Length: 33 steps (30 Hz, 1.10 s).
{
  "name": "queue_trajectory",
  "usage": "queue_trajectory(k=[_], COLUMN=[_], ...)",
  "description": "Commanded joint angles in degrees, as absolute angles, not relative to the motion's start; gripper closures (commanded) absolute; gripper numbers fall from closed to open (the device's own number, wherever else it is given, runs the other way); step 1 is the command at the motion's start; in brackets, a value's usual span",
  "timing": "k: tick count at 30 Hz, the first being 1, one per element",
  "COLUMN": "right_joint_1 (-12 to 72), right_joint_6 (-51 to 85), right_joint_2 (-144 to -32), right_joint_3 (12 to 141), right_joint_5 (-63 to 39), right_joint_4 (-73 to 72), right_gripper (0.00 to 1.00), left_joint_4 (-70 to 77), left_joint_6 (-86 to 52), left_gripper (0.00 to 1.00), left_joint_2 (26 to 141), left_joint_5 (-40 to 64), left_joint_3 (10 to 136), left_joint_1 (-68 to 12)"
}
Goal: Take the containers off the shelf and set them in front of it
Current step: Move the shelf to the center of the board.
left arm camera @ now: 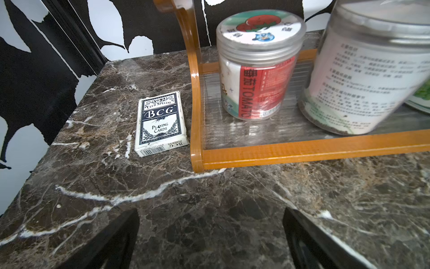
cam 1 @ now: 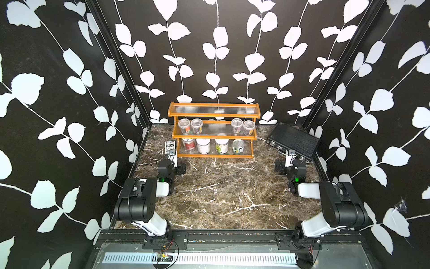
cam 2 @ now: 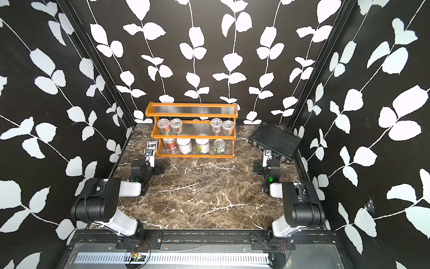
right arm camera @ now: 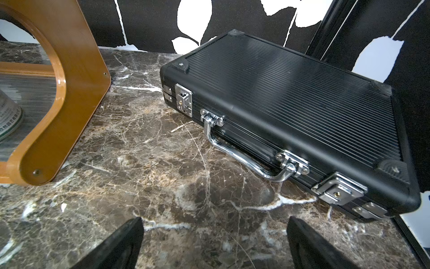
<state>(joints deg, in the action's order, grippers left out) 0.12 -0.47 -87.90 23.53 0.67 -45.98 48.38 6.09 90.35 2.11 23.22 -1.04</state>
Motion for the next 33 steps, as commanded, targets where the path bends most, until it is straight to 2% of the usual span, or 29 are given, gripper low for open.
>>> queue_trajectory(k=[1, 19, 22, 25, 27, 33], right_joint_1=[0.40, 0.18, -0.09, -0.09, -0.11, 0.38], right_joint_6=[-0.53, -0.04, -0.09, -0.53, -0.76, -0.26], right_joint_2=[-87.35, -87.16, -83.91, -80.82, -77.94, -67.36], right_joint_3=[23.51, 23.68, 26.49, 25.65, 25.57, 28.46], right_joint_5=[1.30, 1.56, 0.41, -0.45, -0.87, -5.75], right_joint_4=[-47.14, -47.25, -39.74, -38.97, -36.38, -25.42], right_gripper=[0.01, 0.01, 0.01, 0.01, 0.01, 0.01], left_joint_4=[49.63, 46.99, 38.59, 43.26, 43.36, 25.34], left_joint_6=[6.63, 6.76, 6.70, 7.02, 7.13, 7.63], left_gripper=[0.01, 0.01, 0.01, 0.01, 0.01, 0.02], left_joint_2=[88.95, 87.53, 84.53, 83.83, 81.48, 65.87], left_joint_5=[2.47, 2.67, 2.86, 3.65, 3.82, 4.39], left_joint_3=[23.65, 25.28, 27.82, 25.11, 24.27, 26.55], left_joint_1=[-1.08, -1.06, -1.06, -1.06, -1.07, -1.05])
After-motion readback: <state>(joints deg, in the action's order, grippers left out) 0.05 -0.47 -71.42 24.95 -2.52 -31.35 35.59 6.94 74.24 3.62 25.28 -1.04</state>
